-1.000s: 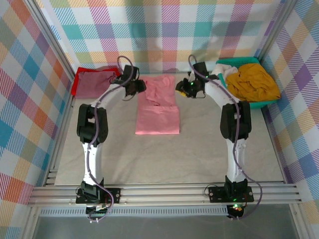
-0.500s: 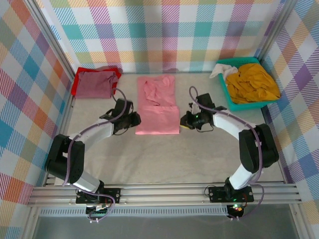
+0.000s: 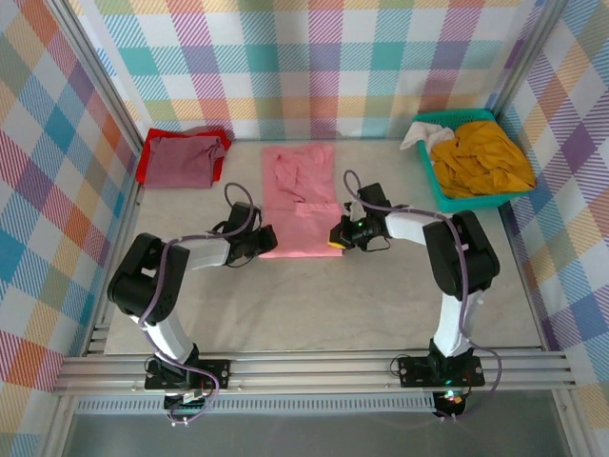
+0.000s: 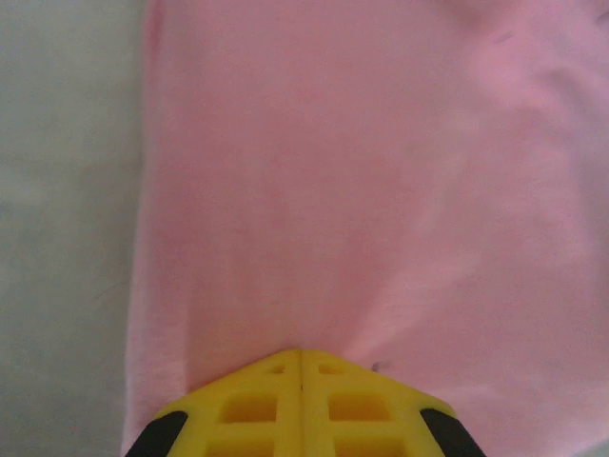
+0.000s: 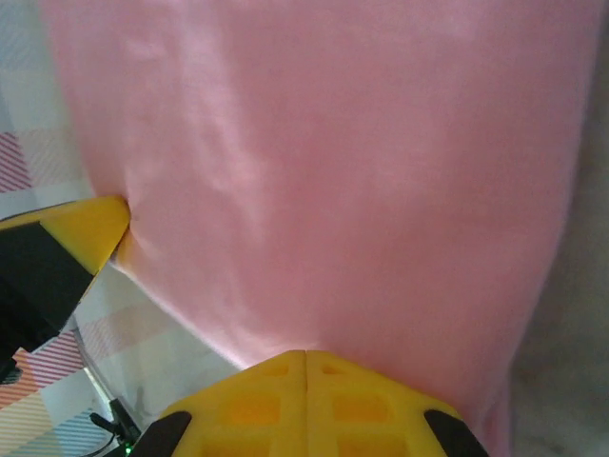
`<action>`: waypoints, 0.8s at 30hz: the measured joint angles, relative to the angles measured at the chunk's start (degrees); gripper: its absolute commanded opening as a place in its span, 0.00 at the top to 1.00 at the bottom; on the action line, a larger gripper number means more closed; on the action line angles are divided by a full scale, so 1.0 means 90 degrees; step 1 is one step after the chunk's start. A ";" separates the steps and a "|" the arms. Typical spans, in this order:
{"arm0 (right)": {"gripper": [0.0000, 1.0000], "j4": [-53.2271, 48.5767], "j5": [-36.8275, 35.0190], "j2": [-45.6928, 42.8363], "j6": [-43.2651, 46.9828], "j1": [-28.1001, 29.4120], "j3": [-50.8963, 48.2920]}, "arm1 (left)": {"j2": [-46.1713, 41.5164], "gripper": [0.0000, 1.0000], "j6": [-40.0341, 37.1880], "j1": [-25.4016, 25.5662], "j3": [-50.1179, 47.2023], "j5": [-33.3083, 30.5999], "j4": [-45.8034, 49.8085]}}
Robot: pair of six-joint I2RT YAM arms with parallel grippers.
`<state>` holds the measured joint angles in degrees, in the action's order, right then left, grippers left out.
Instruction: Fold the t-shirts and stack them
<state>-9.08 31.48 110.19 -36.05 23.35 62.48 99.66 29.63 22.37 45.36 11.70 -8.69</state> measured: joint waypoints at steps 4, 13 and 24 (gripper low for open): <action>1.00 0.0066 -0.0019 0.0211 -0.0090 0.0000 -0.0049 | 0.0022 1.00 0.0199 0.0000 -0.0226 -0.0044 -0.0549; 1.00 0.0265 -0.0112 -0.0306 -0.0121 0.0000 -0.0767 | -0.0556 0.99 0.0495 0.0034 -0.1064 -0.0092 -0.0984; 1.00 -0.0510 -0.0338 -0.1110 -0.0104 0.0039 -0.1015 | -0.2297 0.76 0.0852 0.0080 -0.1292 -0.0656 0.1338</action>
<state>-13.67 28.45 100.20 -36.99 23.70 53.34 78.98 37.30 23.09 33.74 5.80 3.36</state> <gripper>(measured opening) 0.042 0.232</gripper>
